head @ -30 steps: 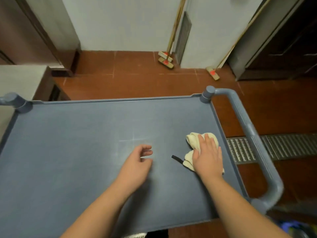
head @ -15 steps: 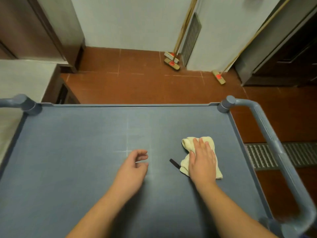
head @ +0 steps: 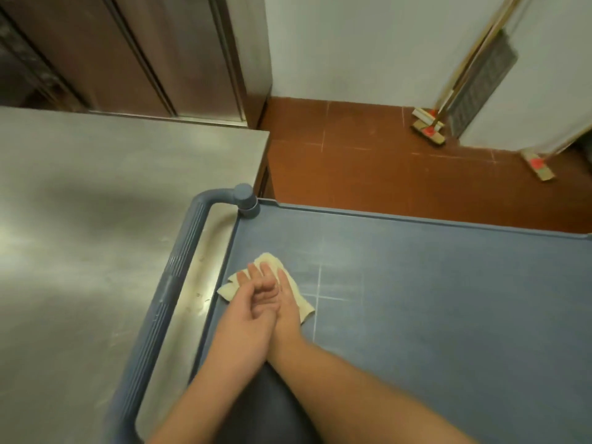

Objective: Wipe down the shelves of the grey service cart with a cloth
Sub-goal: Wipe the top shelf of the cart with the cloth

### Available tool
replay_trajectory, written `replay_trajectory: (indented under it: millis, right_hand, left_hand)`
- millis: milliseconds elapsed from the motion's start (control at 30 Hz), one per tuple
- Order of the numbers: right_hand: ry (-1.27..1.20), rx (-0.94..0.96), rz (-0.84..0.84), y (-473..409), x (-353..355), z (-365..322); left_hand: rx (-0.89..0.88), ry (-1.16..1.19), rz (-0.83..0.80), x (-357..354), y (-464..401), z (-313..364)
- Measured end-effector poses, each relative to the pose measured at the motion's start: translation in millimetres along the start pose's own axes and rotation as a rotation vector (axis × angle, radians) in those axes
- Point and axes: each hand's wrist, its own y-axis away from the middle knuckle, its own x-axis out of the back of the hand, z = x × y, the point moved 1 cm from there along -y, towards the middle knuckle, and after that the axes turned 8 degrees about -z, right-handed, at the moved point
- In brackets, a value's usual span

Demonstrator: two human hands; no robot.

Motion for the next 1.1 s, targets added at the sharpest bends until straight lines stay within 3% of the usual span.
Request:
replay_trajectory:
  millis: [33, 67, 100, 133, 200, 367, 633, 700, 767, 933, 1100]
  right_hand:
    - [0.121, 0.157, 0.073, -7.4, 11.3, -10.1]
    - [0.132, 0.388, -0.011, -3.2, 26.0, -12.7]
    - [0.035, 0.51, -0.081, -6.2, 31.6, -6.2]
    - [-0.084, 0.496, -0.034, -14.6, 30.5, 4.6]
    - [-0.258, 0.359, 0.105, -31.6, 22.9, 33.5]
    - [-0.369, 0.099, 0.264, -59.5, 18.9, 167.9]
    - [-0.446, -0.383, 0.245, -14.5, -28.9, 469.8]
    - [-0.465, -0.491, 0.265, 8.5, -43.6, 531.2]
    - [-0.476, -0.556, 0.284, 25.9, -53.4, 572.8]
    - [-0.444, -0.592, 0.336, 30.6, -61.4, 590.3]
    - [-0.49, -0.538, 0.369, 8.0, -49.9, 531.2]
  left_hand:
    - [0.013, 0.019, 0.012, 5.1, -2.9, -2.6]
    - [0.031, 0.034, 0.03, 7.1, -5.4, -4.6]
    - [0.048, 0.045, 0.035, 5.8, -7.6, -3.5]
    - [0.055, 0.046, 0.028, 2.0, -9.7, -2.4]
    - [0.046, 0.041, 0.004, -9.4, -15.7, 0.2]
    - [0.014, -0.039, -0.057, -74.8, -36.3, 20.5]
    - [-0.061, -0.117, -0.184, -232.7, -55.1, 54.4]
    - [-0.114, -0.265, -0.257, -271.5, -59.3, 59.0]
    - [-0.225, -0.578, -0.313, -298.7, -68.1, 60.2]
    - [-0.421, -1.068, -0.298, -305.4, -102.4, 53.0]
    - [-0.368, -1.117, -0.224, -242.2, -107.5, 31.8]
